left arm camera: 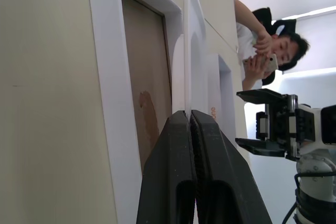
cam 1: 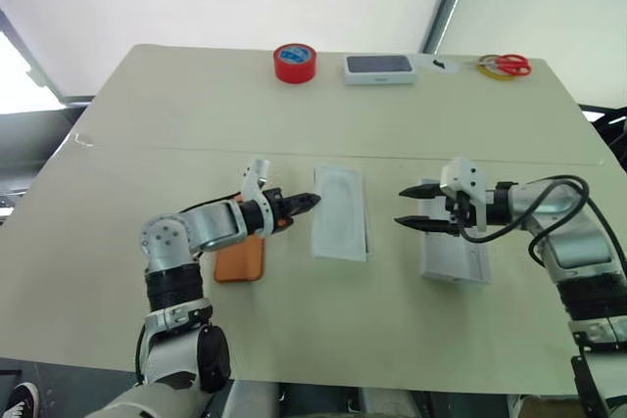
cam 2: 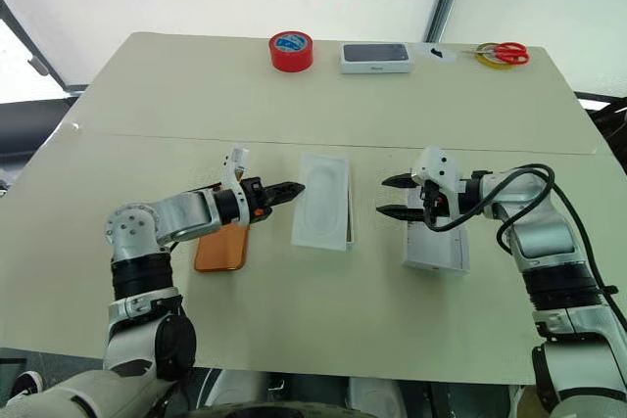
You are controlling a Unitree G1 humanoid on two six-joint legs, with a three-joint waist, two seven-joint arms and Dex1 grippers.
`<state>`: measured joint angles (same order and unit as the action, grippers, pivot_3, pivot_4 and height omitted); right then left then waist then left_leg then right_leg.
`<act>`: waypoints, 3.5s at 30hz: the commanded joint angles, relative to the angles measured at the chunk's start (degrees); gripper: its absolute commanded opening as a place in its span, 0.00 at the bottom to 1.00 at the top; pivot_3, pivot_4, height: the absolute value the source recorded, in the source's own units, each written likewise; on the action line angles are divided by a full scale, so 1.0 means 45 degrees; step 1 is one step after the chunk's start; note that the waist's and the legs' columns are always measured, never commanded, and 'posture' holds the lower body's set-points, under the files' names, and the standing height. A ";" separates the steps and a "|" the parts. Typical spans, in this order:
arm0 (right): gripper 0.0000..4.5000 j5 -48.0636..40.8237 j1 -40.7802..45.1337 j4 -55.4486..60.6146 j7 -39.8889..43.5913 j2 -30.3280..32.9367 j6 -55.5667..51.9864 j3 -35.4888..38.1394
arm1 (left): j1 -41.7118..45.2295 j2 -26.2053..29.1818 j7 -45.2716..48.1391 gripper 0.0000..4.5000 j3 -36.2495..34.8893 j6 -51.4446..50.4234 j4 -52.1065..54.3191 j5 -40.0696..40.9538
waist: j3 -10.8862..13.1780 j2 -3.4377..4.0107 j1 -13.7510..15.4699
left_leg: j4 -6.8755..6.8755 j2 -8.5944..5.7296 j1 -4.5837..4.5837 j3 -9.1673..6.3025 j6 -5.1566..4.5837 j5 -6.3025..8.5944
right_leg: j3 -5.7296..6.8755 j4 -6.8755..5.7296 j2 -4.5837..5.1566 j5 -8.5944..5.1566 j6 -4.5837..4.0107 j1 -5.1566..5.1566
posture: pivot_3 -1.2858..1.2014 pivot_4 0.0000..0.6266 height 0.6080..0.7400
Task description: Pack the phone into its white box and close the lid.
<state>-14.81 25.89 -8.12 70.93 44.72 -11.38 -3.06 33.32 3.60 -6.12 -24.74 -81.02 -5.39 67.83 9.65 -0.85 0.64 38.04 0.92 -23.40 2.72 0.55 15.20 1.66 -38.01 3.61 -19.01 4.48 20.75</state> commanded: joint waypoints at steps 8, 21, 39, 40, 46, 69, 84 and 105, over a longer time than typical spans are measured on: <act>0.62 -0.0250 -0.0340 0.0746 -0.0378 -0.0253 0.0145 0.0303 | 0.0336 0.0160 0.0421 0.00 0.0451 0.0872 -0.0064 -0.0400 | 0.0001 -0.0002 0.0017 | 0.0002 -0.0002 0.0000 0.0000 0.0000 0.0000 | 0.0001 0.0003 0.0002 0.0000 0.0000 -0.0004 | 0.52 0.24 1.00; 0.63 -0.0787 0.0045 0.1717 -0.1515 -0.1306 -0.1414 0.0206 | 0.1225 0.1298 0.0353 0.63 0.1274 0.0255 0.2591 -0.0305 | 0.0005 -0.0006 -0.0050 | -0.0001 0.0000 -0.0002 -0.0004 0.0001 0.0000 | 0.0001 0.0002 -0.0001 0.0000 0.0000 0.0000 | 0.52 0.24 1.00; 0.01 0.2576 0.1496 0.0534 -0.3261 -0.3380 0.0045 -0.3040 | -0.6875 0.8284 1.0430 0.65 0.3632 1.5277 0.4524 -0.9322 | 0.0019 0.0017 -0.0285 | -0.0140 -0.0003 -0.0008 0.0019 0.0030 -0.0017 | -0.0015 0.0031 0.0045 -0.0003 -0.0025 0.0077 | 0.52 0.24 1.00; 0.01 0.2828 0.1564 0.0427 -0.3313 -0.3451 0.0197 -0.3249 | -0.7031 0.8294 1.0519 0.65 0.3377 1.5688 0.4306 -0.9478 | 0.0019 0.0017 -0.0309 | -0.0145 -0.0003 -0.0010 0.0018 0.0026 -0.0014 | -0.0015 0.0031 0.0047 -0.0003 -0.0026 0.0081 | 0.52 0.24 1.00; 0.01 0.4676 0.1995 -0.0973 -0.2946 -0.2584 0.2013 -0.4264 | -0.7327 0.8101 1.0705 0.65 0.2799 1.6168 0.3867 -0.9653 | 0.0017 0.0019 -0.0343 | -0.0173 -0.0003 -0.0010 0.0017 -0.0036 0.0018 | -0.0016 0.0028 0.0048 -0.0002 -0.0026 0.0103 | 0.52 0.24 1.00; 0.01 0.3859 0.2555 0.0765 -0.2622 -0.3231 0.0774 -0.3774 | -0.7095 0.7486 1.0556 0.65 0.2976 1.5676 0.4122 -0.9673 | 0.0018 0.0019 -0.0363 | -0.0170 -0.0003 -0.0009 0.0016 -0.0046 0.0022 | -0.0011 0.0009 0.0047 -0.0001 -0.0025 0.0107 | 0.52 0.24 1.00; 0.01 0.5490 0.2210 0.0130 -0.2554 -0.1831 0.2461 -0.4133 | -0.7244 0.7248 1.0480 0.65 0.3039 1.5644 0.4202 -0.9748 | 0.0016 0.0017 -0.0332 | -0.0157 -0.0004 -0.0008 0.0014 -0.0047 0.0022 | -0.0008 0.0005 0.0043 0.0000 -0.0024 0.0097 | 0.52 0.24 1.00; 0.01 0.4452 0.2353 -0.0026 -0.2712 -0.2945 0.2354 -0.3606 | -0.7265 0.7987 0.9421 0.65 0.0044 0.7921 0.4628 -0.4423 | 0.0015 0.0014 -0.0357 | -0.0147 -0.0001 -0.0008 0.0009 -0.0046 0.0021 | -0.0005 -0.0010 0.0037 0.0000 -0.0023 0.0095 | 0.52 0.24 1.00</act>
<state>7.51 34.44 -9.26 59.03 32.43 -0.64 -21.72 -1.24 39.41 38.80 -19.53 -39.81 15.90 41.54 9.72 -0.79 -0.97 37.39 0.92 -23.44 2.76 0.35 15.30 1.64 -38.06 3.77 -19.01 4.37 21.18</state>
